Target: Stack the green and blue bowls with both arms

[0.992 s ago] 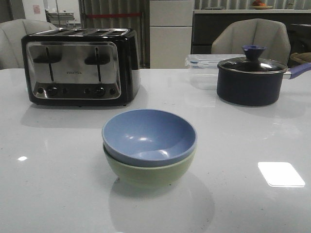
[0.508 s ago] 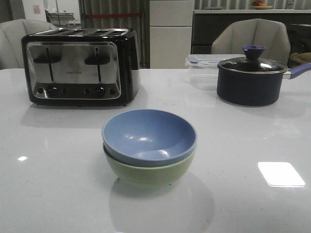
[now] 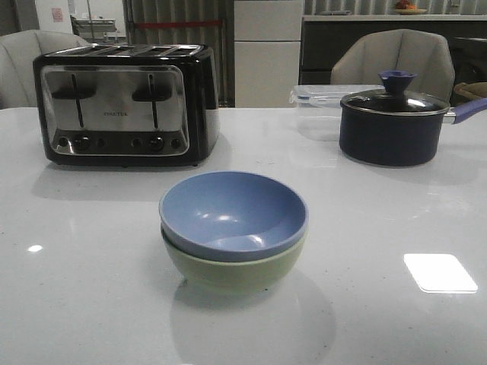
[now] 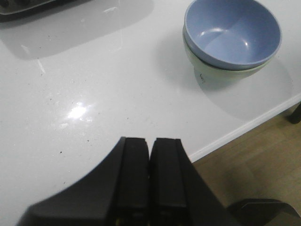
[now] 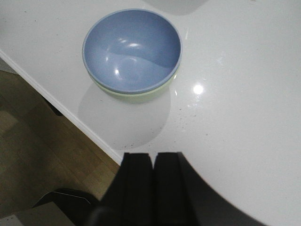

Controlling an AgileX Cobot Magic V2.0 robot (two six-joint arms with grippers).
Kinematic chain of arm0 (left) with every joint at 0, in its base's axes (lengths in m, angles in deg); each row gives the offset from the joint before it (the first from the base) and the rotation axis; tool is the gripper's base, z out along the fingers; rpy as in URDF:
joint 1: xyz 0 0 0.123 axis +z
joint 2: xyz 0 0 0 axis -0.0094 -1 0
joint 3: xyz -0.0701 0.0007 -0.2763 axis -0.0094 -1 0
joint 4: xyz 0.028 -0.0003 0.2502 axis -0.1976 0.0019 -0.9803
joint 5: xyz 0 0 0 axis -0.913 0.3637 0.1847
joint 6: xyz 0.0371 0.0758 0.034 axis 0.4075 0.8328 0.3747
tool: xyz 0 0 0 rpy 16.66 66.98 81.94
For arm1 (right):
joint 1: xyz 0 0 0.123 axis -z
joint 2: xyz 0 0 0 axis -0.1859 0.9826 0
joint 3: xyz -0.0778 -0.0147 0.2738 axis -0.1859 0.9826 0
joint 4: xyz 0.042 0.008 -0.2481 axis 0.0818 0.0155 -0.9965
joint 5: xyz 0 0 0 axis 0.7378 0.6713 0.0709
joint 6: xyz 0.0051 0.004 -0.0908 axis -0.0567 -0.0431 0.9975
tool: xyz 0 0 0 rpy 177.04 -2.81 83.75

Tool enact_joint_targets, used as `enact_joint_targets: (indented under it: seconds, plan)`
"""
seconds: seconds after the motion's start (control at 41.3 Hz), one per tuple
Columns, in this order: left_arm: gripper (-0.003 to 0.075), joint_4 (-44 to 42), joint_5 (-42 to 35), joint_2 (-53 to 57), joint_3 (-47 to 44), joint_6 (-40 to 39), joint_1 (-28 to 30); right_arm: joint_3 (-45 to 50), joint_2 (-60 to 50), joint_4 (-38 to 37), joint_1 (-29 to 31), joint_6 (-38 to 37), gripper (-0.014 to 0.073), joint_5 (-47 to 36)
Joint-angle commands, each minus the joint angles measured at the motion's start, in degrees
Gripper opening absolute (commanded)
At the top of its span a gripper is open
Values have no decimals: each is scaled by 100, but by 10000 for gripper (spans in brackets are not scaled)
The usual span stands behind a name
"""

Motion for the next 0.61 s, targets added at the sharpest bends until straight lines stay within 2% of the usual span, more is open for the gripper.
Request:
enact_joint_targets:
  seconds: [0.0, 0.073, 0.29, 0.387, 0.581]
  plan:
    - [93, 6, -515, 330, -11, -43, 265, -156, -5, 13, -3, 64, 57, -409]
    - [93, 18, -687, 744, -237, -43, 608, -156, -5, 13, -3, 64, 57, -409]
    - [93, 359, -2647, 2165, -1449, -43, 1877, -156, -5, 13, -3, 64, 57, -409]
    - [93, 574, -3182, 2671, -1969, -43, 2420, -156, -5, 13, -3, 64, 57, -409]
    - [93, 549, -3963, 3160, -2651, -43, 2871, -156, -5, 13, -3, 64, 57, -409]
